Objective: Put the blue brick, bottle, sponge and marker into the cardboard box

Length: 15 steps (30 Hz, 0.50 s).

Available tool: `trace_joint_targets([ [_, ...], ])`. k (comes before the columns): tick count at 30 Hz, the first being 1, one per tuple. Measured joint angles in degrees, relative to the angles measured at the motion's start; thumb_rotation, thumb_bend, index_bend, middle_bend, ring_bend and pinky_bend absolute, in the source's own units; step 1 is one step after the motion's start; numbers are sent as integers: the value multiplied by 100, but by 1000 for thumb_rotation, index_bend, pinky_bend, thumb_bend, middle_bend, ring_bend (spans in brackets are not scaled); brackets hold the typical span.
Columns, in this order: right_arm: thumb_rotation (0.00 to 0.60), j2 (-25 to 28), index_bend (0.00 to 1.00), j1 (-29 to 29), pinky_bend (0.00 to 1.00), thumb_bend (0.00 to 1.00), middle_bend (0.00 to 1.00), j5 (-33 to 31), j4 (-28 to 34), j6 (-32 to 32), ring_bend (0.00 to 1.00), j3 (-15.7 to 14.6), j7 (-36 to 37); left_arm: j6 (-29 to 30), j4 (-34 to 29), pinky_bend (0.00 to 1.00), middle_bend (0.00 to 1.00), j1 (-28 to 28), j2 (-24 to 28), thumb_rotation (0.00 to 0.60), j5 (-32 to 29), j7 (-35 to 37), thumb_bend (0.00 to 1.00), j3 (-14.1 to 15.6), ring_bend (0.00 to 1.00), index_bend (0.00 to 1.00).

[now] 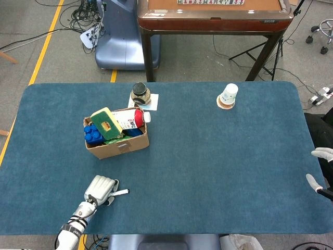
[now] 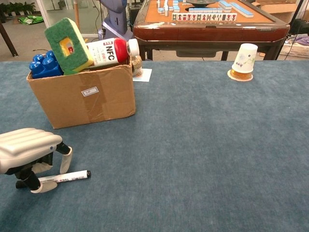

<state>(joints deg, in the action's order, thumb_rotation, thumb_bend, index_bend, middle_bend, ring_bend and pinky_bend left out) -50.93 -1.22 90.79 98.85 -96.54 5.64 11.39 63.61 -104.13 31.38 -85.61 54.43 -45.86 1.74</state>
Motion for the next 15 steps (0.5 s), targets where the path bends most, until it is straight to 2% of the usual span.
trace_joint_targets([
  [11, 600, -1, 323, 6, 411, 235, 307, 7, 4, 11, 292, -3, -9, 54, 58, 917, 1000, 70, -33, 600, -62, -84, 271, 97, 821, 527],
  [15, 600, -1, 323, 9, 411, 235, 307, 3, 3, 16, 292, -1, -5, 91, 103, 917, 1000, 74, -38, 600, -29, -100, 321, 140, 821, 572],
])
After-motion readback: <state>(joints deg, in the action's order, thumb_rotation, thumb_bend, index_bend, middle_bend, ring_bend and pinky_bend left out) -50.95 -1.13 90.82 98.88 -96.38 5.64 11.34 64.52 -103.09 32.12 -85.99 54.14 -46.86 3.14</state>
